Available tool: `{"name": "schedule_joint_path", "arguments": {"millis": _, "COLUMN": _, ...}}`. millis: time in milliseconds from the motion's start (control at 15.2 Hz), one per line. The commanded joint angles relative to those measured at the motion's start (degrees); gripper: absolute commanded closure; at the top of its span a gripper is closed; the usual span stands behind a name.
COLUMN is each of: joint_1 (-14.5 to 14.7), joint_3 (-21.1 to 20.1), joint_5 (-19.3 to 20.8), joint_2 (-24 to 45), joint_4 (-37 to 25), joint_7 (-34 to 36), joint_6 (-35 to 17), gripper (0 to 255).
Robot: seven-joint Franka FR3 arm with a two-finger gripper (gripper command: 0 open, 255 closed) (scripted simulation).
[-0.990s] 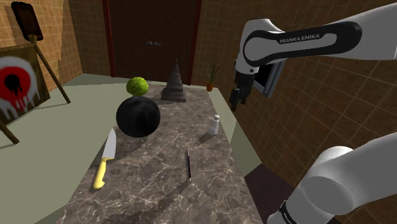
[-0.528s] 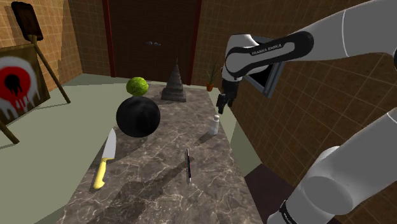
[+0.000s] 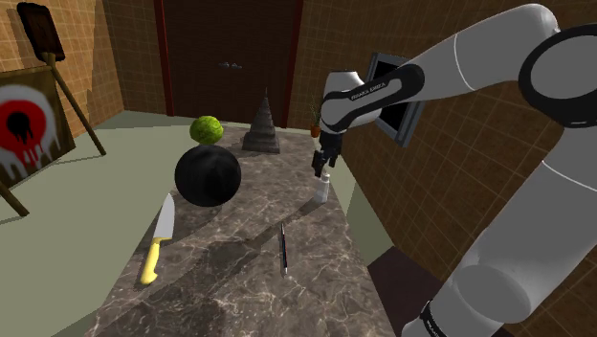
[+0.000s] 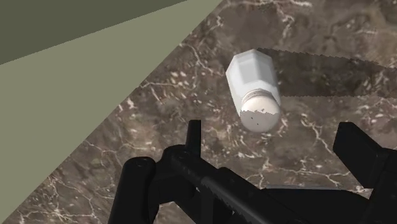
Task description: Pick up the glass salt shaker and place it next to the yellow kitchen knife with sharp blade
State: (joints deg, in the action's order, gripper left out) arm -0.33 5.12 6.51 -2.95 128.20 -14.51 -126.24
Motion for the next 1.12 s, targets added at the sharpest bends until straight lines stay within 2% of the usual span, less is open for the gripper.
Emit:
{"name": "schedule_joint_path", "arguments": {"millis": 0, "joint_1": -0.04, "joint_3": 0.04, "joint_5": 0.04, "joint_2": 0.89, "joint_4": 0.64, "joint_7": 0.06, "joint_6": -1.59, "gripper": 0}}
{"name": "schedule_joint_path", "arguments": {"millis": 198, "joint_1": -0.17, "joint_3": 0.19, "joint_5": 0.11, "joint_2": 2.44, "joint_4": 1.81, "joint_7": 0.08, "joint_6": -4.32, "gripper": 0}}
{"name": "schedule_joint_path", "arguments": {"millis": 726, "joint_1": -0.17, "joint_3": 0.19, "joint_5": 0.11, "joint_2": 2.44, "joint_4": 1.80, "joint_7": 0.08, "joint_6": -4.31, "gripper": 0}}
{"name": "schedule_joint_path", "arguments": {"millis": 792, "joint_1": -0.17, "joint_3": 0.19, "joint_5": 0.11, "joint_2": 2.44, "joint_4": 1.80, "joint_7": 0.08, "joint_6": -4.31, "gripper": 255}}
{"name": "schedule_joint_path", "arguments": {"millis": 1056, "joint_1": -0.16, "joint_3": 0.18, "joint_5": 0.11, "joint_2": 2.43, "joint_4": 1.82, "joint_7": 0.08, "joint_6": -4.33, "gripper": 255}}
